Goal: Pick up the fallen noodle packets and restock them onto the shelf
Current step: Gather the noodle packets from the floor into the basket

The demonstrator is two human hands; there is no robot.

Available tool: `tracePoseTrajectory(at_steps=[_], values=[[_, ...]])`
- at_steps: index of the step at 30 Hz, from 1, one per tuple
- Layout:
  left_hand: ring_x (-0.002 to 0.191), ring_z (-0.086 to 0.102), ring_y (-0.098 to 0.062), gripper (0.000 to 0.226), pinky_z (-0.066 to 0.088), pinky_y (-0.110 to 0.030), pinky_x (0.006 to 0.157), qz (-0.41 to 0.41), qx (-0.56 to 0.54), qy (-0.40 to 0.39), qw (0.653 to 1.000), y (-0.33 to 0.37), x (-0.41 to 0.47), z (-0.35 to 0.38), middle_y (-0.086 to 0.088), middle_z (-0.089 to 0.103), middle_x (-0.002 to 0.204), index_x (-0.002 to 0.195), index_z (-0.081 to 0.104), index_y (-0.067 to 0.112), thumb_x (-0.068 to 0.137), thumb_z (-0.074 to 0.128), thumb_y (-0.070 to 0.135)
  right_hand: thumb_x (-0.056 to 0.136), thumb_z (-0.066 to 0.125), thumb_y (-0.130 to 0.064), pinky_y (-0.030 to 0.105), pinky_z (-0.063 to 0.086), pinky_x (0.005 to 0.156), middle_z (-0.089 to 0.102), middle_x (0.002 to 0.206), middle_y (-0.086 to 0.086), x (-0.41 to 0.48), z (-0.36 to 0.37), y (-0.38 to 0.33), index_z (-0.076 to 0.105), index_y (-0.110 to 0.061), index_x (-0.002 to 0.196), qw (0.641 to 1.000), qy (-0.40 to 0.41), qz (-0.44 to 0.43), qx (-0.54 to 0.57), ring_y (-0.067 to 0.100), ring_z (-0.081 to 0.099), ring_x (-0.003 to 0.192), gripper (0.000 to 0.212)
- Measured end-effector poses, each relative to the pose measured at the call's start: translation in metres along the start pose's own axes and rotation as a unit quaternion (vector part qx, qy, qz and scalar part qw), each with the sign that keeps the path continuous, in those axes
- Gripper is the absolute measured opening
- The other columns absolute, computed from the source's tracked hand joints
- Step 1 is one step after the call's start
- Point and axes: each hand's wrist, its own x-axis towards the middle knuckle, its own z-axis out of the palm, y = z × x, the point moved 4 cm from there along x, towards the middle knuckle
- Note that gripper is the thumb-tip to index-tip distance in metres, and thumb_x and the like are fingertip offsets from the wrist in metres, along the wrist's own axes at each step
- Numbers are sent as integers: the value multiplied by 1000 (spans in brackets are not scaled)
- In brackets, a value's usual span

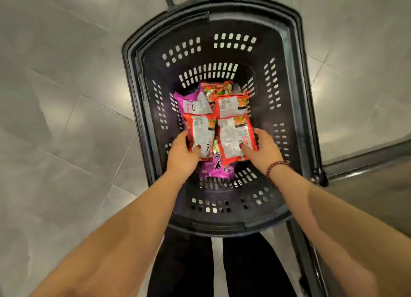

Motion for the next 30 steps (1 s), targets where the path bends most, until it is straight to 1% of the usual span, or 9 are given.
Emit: tracePoseTrajectory(at_steps=[2,3,7,11,15,19,23,27,30], values=[[129,44,-17,52,29,-17,97,54,38,-23,998,14,-16,-7,-1,50,134,141,45,13,92,60,13,77,62,-47,42,47,98,57,129,7,-16,-6,-7,51,-15,131,998,13,-27,-46,27,55,117,64],[128,44,-16,52,31,-19,100,85,60,-37,994,22,-24,-12,1,50,132,140,47,13,90,60,16,76,60,-49,44,47,96,58,128,7,-25,-10,-12,51,-16,131,996,15,-48,-77,27,54,116,65],[133,39,-28,54,31,-32,109,218,207,-61,952,62,-71,-37,-9,47,142,142,44,10,90,59,15,81,67,-33,43,46,94,56,125,6,-85,-40,-47,51,-15,128,974,70,-114,-186,29,52,114,52],[130,41,-31,59,38,-41,104,320,320,-79,888,105,-135,-61,-11,46,142,142,44,10,86,61,19,76,65,-29,41,46,90,58,111,6,-159,-72,-78,56,-13,118,958,132,-158,-200,28,55,104,46],[133,38,-29,62,38,-43,105,396,395,-93,824,143,-201,-81,-9,42,145,145,39,14,87,59,26,75,68,-32,42,43,94,59,117,9,-238,-97,-94,57,-11,121,956,157,-118,-216,31,56,109,52],[125,47,-32,57,43,-44,101,479,376,-100,786,175,-266,-100,-11,52,137,137,50,12,83,65,24,70,75,-30,42,45,91,62,114,10,-328,-116,-100,60,-11,117,956,232,-79,-159,34,59,105,53],[108,58,-32,45,49,-42,91,573,332,-91,744,204,-329,-111,-10,64,119,122,62,8,80,71,18,76,72,-33,44,40,103,56,132,10,-413,-122,-89,56,-13,128,944,308,-37,-111,31,53,121,58],[102,58,-31,40,50,-42,88,642,327,-135,680,215,-395,-91,-9,64,111,115,64,9,79,60,28,79,64,-38,44,43,98,57,132,9,-490,-115,-59,56,-14,128,911,406,48,-44,31,55,118,56],[102,60,-32,43,51,-40,86,694,351,-197,598,205,-452,-52,-9,65,112,117,64,9,79,61,30,78,60,-40,43,46,96,58,130,8,-543,-99,-30,57,-14,128,884,454,107,0,30,57,116,56]])
